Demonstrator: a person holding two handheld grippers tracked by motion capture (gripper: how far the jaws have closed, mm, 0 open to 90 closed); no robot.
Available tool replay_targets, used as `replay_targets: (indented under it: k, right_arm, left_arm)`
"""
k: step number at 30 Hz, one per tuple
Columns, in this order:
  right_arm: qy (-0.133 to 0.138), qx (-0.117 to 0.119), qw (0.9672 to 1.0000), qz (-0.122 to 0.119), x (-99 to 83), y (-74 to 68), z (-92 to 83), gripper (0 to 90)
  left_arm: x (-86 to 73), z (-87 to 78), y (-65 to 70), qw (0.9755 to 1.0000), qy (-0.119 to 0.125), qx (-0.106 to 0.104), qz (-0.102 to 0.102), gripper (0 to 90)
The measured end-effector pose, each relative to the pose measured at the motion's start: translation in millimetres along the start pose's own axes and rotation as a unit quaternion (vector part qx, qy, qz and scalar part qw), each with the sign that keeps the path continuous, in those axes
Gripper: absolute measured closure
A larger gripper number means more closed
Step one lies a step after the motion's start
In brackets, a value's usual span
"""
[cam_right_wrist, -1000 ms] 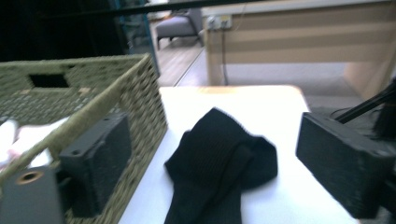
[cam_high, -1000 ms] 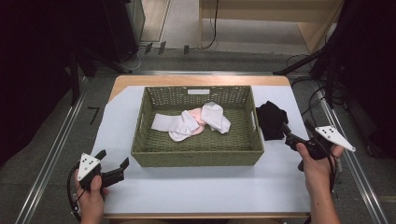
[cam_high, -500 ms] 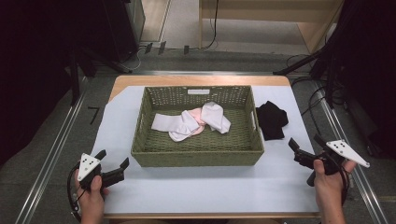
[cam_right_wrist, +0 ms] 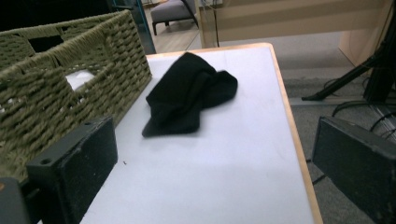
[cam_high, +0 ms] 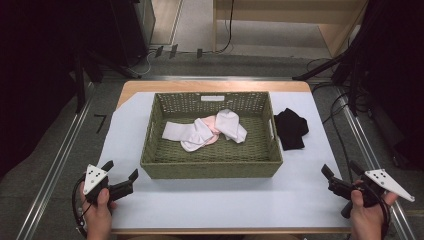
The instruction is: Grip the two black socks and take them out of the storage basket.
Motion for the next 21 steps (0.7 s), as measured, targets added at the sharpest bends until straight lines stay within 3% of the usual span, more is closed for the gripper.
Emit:
replay_targets:
  k: [7, 13, 16, 19, 21]
  right_arm:
    - [-0.008, -0.009, 0.9997, 0.019, -16.3, 2.4, -16.0, 0.7]
    - [-0.017, -0.018, 0.9995, 0.019, -32.6, 3.9, -19.3, 0.8]
    - [-0.013, -0.016, 0.9997, 0.012, -33.9, 3.2, -19.6, 4.3]
    - [-0.009, -0.027, 0.9994, 0.017, -35.1, 4.0, -20.7, 15.4]
    - [-0.01, -0.038, 0.9992, 0.011, -35.3, 4.5, -20.7, 15.8]
  left_arm:
    - [0.1, -0.8, 0.7, 1.0, 0.003, -0.001, 0.002, 8.4]
    - [0.4, -1.1, 0.5, 1.0, 0.006, -0.001, 0.0, 8.4]
    - [0.2, -1.3, 0.6, 1.0, 0.005, -0.001, 0.001, 8.4]
    - [0.2, -1.4, 0.5, 1.0, 0.006, 0.0, 0.0, 8.4]
    - [0.3, -1.4, 0.4, 1.0, 0.006, 0.0, 0.0, 8.4]
Point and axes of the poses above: each handheld gripper's, and its own axes: z roughly forward along the jaws, x roughly out of its top, y roughly to its right, the point moved 8 cm from there along z, roughly forward along the jaws, and after that the axes turned 13 degrees about x, right-handed, at the moved point
